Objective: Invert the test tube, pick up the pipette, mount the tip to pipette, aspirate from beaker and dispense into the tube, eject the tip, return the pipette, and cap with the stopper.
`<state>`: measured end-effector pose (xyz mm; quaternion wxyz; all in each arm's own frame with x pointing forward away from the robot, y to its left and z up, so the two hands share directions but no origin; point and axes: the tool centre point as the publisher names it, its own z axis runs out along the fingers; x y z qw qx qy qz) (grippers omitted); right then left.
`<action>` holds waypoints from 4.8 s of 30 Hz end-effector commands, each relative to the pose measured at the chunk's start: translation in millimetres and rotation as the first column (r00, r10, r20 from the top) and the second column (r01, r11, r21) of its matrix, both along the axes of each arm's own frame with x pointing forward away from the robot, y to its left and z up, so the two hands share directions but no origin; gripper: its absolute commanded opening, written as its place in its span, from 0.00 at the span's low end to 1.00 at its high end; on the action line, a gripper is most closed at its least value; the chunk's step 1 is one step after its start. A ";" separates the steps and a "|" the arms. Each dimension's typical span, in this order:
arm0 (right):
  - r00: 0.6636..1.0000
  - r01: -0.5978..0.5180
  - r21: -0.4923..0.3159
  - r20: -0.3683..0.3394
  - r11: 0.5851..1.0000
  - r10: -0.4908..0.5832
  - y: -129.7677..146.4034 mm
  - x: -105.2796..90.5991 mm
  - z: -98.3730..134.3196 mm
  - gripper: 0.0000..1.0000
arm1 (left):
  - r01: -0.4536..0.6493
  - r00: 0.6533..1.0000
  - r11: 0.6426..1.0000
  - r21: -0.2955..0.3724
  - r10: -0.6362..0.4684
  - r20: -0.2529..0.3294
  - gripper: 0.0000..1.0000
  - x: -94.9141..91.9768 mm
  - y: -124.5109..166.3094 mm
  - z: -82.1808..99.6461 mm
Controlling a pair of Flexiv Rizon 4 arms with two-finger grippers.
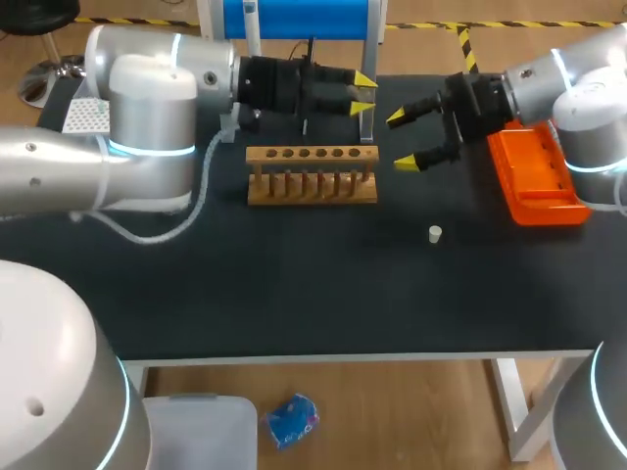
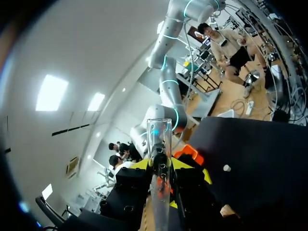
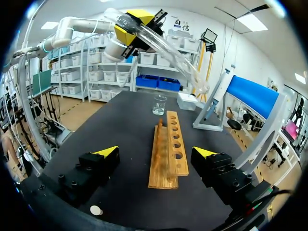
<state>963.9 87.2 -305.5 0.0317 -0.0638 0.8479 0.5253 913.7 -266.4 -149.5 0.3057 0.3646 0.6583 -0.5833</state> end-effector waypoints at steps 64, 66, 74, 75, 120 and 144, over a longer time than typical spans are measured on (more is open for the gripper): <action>1.000 0.001 -0.002 0.001 1.000 -0.001 -0.1 -0.7 0.7 1.00 | -0.412 0.562 0.911 -0.032 0.226 -0.795 0.00 50.6 32.7 -9.8; 1.000 0.001 -0.002 0.001 1.000 -0.001 -0.1 -0.7 0.7 1.00 | -0.412 0.562 0.911 -0.032 0.226 -0.795 0.00 50.6 32.7 -9.8; 1.000 0.001 -0.002 0.001 1.000 -0.001 -0.1 -0.7 0.7 1.00 | -0.412 0.562 0.911 -0.032 0.226 -0.795 0.00 50.6 32.7 -9.8; 1.000 0.001 -0.002 0.001 1.000 -0.001 -0.1 -0.7 0.7 1.00 | -0.412 0.562 0.911 -0.032 0.226 -0.795 0.00 50.6 32.7 -9.8; 1.000 0.001 -0.002 0.001 1.000 -0.001 -0.1 -0.7 0.7 1.00 | -0.409 0.488 0.912 -0.017 0.203 -0.849 0.00 103.7 42.1 -57.3; 1.000 0.001 -0.002 0.001 1.000 -0.001 -0.1 -0.7 0.7 1.00 | -0.431 0.486 0.902 -0.012 0.222 -0.845 0.00 109.6 51.9 -66.4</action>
